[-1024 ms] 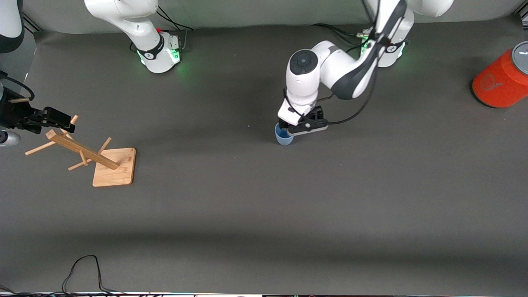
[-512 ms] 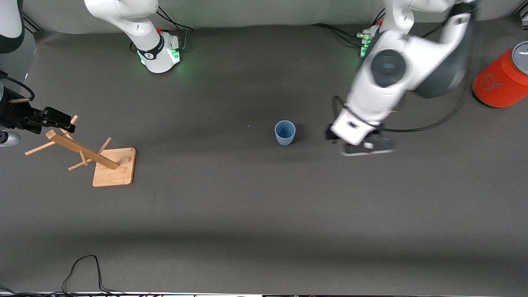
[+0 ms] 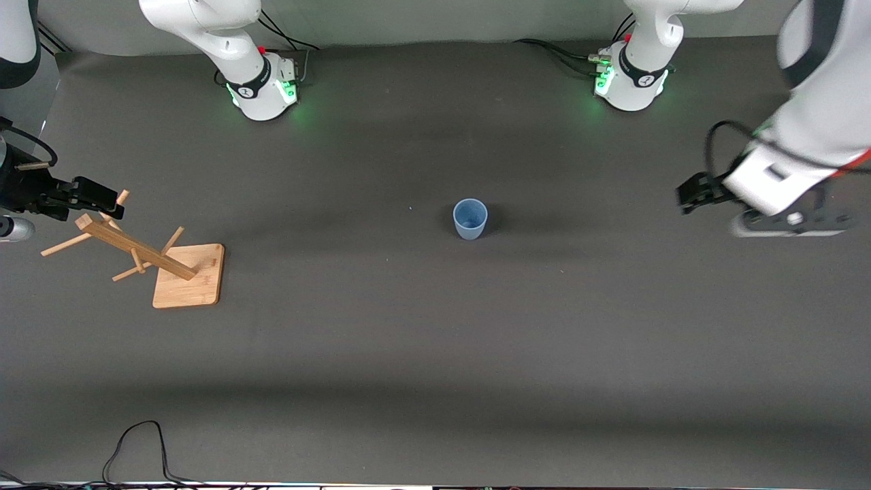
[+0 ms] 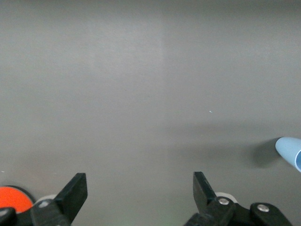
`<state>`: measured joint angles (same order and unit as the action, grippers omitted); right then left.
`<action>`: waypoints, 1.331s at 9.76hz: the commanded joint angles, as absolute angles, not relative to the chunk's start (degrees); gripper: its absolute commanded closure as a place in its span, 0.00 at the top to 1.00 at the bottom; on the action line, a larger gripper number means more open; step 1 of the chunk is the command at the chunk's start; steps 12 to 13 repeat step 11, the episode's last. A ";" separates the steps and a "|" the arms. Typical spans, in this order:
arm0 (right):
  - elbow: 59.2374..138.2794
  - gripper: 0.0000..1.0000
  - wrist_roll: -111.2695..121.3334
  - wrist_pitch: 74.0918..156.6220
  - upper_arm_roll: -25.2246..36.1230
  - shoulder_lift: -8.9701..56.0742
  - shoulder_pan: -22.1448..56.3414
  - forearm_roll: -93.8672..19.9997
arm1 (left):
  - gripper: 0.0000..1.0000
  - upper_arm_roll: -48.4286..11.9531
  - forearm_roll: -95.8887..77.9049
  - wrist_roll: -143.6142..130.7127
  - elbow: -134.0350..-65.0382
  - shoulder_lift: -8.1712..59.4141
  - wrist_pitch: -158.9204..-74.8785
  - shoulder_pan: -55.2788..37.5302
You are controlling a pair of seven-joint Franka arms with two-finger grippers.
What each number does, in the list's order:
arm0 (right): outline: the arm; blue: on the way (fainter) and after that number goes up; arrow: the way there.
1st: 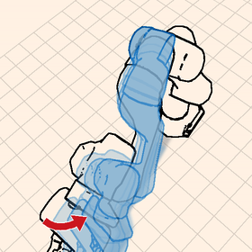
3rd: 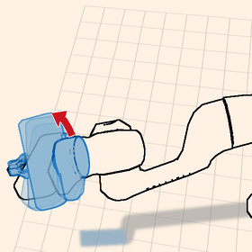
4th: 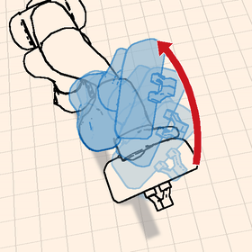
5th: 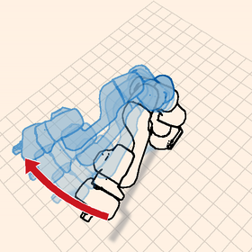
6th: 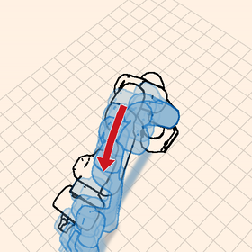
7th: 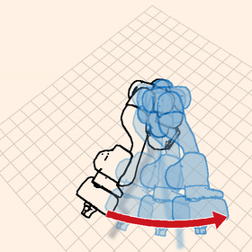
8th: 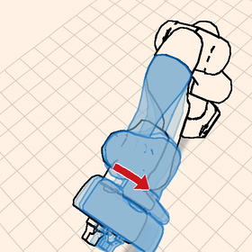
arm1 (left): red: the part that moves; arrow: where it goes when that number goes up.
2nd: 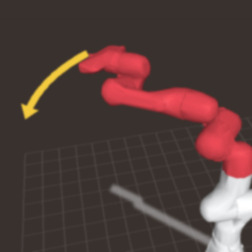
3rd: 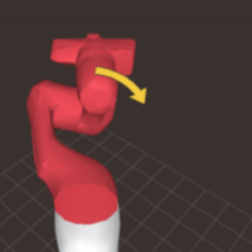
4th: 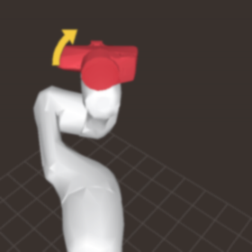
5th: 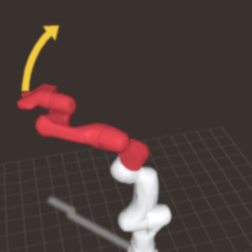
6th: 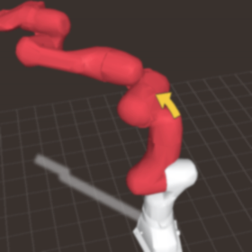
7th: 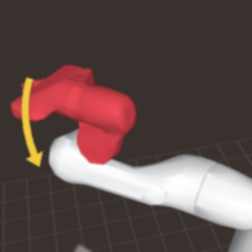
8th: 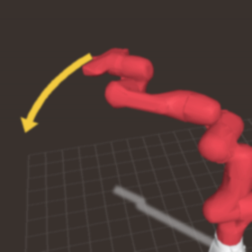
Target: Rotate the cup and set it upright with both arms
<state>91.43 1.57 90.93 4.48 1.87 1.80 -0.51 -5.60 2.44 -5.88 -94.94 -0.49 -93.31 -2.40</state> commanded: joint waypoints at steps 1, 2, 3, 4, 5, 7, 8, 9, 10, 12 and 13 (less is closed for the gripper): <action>91.58 1.00 2.90 91.23 4.22 1.49 1.49 0.18 | 1.00 -5.55 -1.30 -0.29 -97.65 -6.14 -93.95 1.56; 91.58 1.00 2.90 91.23 4.22 1.49 1.49 0.18 | 1.00 -4.93 -2.80 0.87 -97.39 -6.24 -94.30 2.02; 91.58 1.00 2.90 91.32 4.22 1.49 1.49 0.18 | 1.00 -4.75 -2.55 1.05 -97.47 -5.81 -94.74 2.11; 91.67 1.00 2.90 91.23 4.22 1.49 1.49 0.18 | 1.00 -4.66 -1.94 1.58 -97.38 -5.45 -95.70 2.02; 91.67 1.00 2.90 91.23 4.22 1.49 1.49 0.18 | 1.00 -4.75 -0.89 1.58 -97.47 -5.45 -95.63 1.93; 91.67 1.00 2.90 91.23 4.22 1.49 1.49 0.18 | 1.00 -4.66 -0.88 1.67 -97.38 -5.45 -94.49 2.11; 91.67 1.00 2.90 91.23 4.22 1.49 1.49 0.18 | 1.00 -4.66 -0.70 1.76 -97.47 -5.36 -94.22 2.02; 91.67 1.00 2.90 91.23 4.22 1.49 1.49 0.18 | 1.00 -4.66 -0.53 1.76 -97.47 -5.10 -93.78 2.02; 91.67 1.00 2.90 91.32 4.22 1.49 1.49 0.18 | 1.00 -4.66 -0.53 1.84 -97.38 -4.84 -93.08 2.02; 91.67 1.00 2.90 91.23 4.22 1.49 1.49 0.18 | 1.00 -4.66 -0.53 1.93 -97.38 -4.66 -93.42 2.02; 91.67 1.00 2.90 91.23 4.22 1.49 1.49 0.18 | 1.00 -4.66 -0.53 1.93 -97.38 -4.66 -93.42 2.02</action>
